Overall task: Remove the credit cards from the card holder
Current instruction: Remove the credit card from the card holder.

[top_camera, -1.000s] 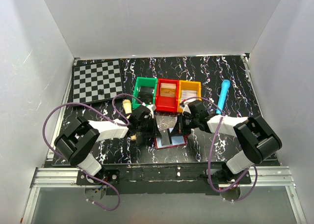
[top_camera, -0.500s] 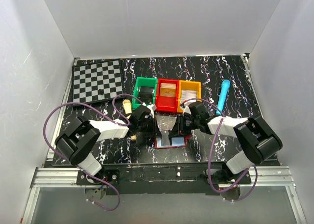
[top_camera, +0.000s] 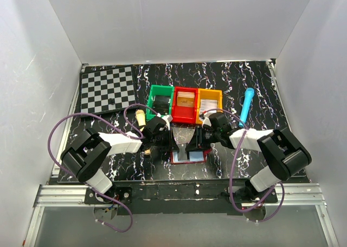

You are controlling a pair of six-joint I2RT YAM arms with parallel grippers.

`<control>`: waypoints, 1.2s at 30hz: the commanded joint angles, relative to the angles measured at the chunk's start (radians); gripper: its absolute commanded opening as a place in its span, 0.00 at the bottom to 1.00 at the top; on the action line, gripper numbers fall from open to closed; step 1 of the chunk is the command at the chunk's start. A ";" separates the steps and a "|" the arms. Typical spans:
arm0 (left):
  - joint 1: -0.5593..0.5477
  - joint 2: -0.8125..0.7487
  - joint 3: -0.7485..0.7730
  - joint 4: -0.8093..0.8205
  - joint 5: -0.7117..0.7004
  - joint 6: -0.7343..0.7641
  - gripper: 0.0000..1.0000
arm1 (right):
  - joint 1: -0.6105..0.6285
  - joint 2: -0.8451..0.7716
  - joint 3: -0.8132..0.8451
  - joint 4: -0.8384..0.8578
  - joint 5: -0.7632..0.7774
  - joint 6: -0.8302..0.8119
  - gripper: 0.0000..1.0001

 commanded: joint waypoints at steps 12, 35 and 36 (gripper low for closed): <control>-0.003 0.014 -0.032 -0.018 -0.028 0.007 0.00 | 0.008 0.039 -0.011 0.105 -0.069 0.043 0.37; -0.003 -0.104 -0.045 -0.047 -0.054 0.015 0.06 | 0.004 0.027 -0.034 0.177 -0.093 0.084 0.01; -0.003 -0.119 -0.045 -0.053 -0.061 0.015 0.06 | 0.004 0.025 -0.032 0.177 -0.093 0.081 0.01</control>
